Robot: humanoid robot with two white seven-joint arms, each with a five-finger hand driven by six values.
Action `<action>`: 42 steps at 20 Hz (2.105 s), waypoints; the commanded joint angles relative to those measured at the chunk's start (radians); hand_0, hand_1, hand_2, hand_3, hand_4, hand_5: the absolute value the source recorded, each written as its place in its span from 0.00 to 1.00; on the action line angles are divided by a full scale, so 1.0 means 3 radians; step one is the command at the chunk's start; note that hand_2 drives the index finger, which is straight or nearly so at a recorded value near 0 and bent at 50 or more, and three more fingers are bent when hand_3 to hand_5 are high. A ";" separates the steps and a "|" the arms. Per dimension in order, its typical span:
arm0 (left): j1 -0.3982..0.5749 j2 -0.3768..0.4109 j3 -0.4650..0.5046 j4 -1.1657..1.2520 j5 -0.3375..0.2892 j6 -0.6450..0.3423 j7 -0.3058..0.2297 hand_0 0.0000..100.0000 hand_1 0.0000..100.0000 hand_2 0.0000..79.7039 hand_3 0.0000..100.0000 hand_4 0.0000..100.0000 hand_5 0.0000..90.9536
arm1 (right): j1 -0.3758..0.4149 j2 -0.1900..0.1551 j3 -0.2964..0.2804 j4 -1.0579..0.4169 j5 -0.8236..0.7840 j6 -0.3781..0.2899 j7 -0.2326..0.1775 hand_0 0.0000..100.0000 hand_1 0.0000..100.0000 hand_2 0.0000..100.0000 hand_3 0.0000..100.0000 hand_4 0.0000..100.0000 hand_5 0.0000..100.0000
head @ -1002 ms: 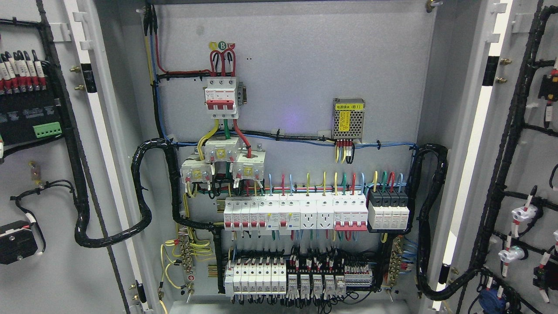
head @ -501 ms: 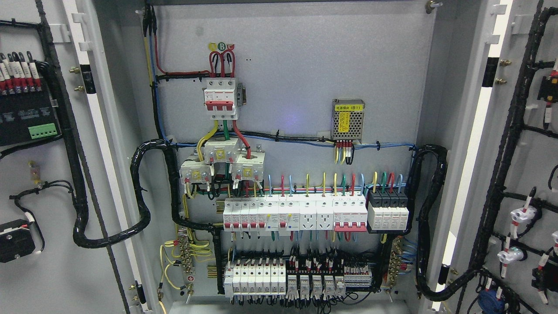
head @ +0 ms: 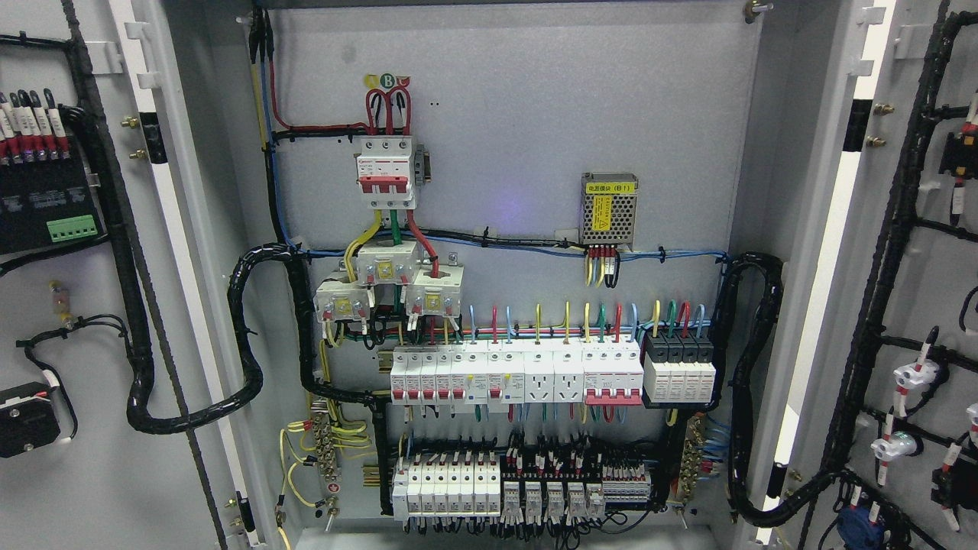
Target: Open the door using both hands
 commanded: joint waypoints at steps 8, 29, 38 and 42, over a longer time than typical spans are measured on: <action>0.0003 0.0048 0.0007 0.0016 0.0008 -0.0026 -0.0002 0.00 0.00 0.00 0.00 0.03 0.00 | 0.0019 0.0008 0.0306 -0.0277 0.0034 -0.0362 0.0007 0.00 0.00 0.00 0.00 0.00 0.00; 0.0013 0.0068 0.0012 0.0001 0.0034 -0.0031 -0.0012 0.00 0.00 0.00 0.00 0.03 0.00 | 0.0080 0.0135 0.0710 -0.0375 0.0427 -0.0372 0.0023 0.00 0.00 0.00 0.00 0.00 0.00; 0.0044 0.0068 0.0012 -0.0035 0.0065 -0.0061 -0.0033 0.00 0.00 0.00 0.00 0.03 0.00 | 0.0105 0.0135 0.0705 -0.0385 0.0453 -0.0372 0.0028 0.00 0.00 0.00 0.00 0.00 0.00; 0.0054 0.0068 0.0007 -0.0076 0.0075 -0.0077 -0.0038 0.00 0.00 0.00 0.00 0.03 0.00 | 0.0105 0.0135 0.0705 -0.0385 0.0453 -0.0372 0.0028 0.00 0.00 0.00 0.00 0.00 0.00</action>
